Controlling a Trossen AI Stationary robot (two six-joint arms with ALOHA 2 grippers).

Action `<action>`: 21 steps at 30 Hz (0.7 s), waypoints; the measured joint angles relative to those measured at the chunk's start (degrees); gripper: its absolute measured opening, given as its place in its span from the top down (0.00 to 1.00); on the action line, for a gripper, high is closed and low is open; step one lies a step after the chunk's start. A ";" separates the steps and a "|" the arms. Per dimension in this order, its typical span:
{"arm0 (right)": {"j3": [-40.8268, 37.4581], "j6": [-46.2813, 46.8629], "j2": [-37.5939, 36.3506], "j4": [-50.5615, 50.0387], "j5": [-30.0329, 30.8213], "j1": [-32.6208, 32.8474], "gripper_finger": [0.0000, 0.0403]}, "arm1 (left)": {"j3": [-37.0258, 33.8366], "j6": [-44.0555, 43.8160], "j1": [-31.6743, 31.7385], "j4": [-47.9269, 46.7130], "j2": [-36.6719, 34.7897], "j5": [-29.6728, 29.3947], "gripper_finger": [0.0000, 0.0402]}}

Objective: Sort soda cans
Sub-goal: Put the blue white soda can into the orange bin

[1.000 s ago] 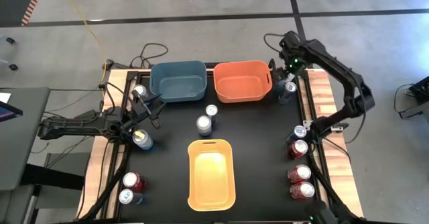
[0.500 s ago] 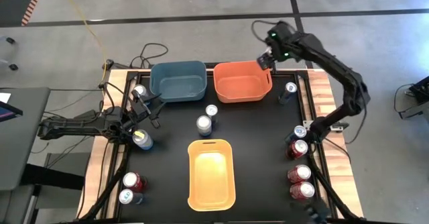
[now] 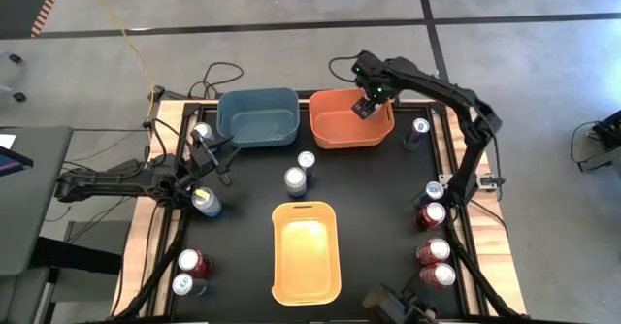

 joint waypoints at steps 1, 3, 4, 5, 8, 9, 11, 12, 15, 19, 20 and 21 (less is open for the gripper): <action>0.00 -0.02 0.74 0.05 0.00 -0.10 0.31 | 0.00 0.00 0.00 -0.38 0.00 0.00 0.53; 0.00 -0.06 2.11 0.17 -0.10 -0.33 0.30 | 0.00 0.00 0.00 -0.84 0.00 0.00 0.53; 0.00 -0.05 2.71 0.27 -0.34 -0.32 0.29 | 0.00 0.00 0.00 -0.97 0.00 0.00 0.53; 0.00 -0.07 3.33 0.45 -0.65 -0.30 0.29 | 0.00 0.00 0.00 -1.11 0.00 0.00 0.53; 0.00 -0.05 4.64 0.74 -1.26 -0.09 0.28 | 0.00 0.42 0.00 -1.29 -0.01 0.00 0.53; 0.02 0.01 5.00 1.02 -1.25 -0.03 0.28 | 0.00 0.42 0.00 -1.48 -0.02 0.00 0.53; 0.07 0.14 5.13 1.01 -1.23 0.22 0.28 | 0.00 0.42 0.00 -2.02 0.00 0.00 0.53; 0.07 0.17 5.17 1.14 -1.23 0.19 0.27 | 0.00 0.44 0.00 -2.12 0.00 0.00 0.53; 0.06 0.98 4.88 1.49 -1.31 0.26 0.21 | 0.00 1.02 -0.02 -2.50 -0.04 -0.01 0.53; -0.04 0.89 3.18 1.53 -1.55 0.28 0.08 | 0.00 1.92 -0.02 -3.37 0.00 -0.02 0.53; -0.01 0.75 2.59 1.58 -1.55 0.28 0.05 | 0.00 1.92 -0.02 -3.33 -0.02 -0.04 0.53; 0.02 0.74 2.04 1.60 -1.53 0.28 0.03 | 0.00 1.86 -0.02 -3.30 -0.04 -0.04 0.53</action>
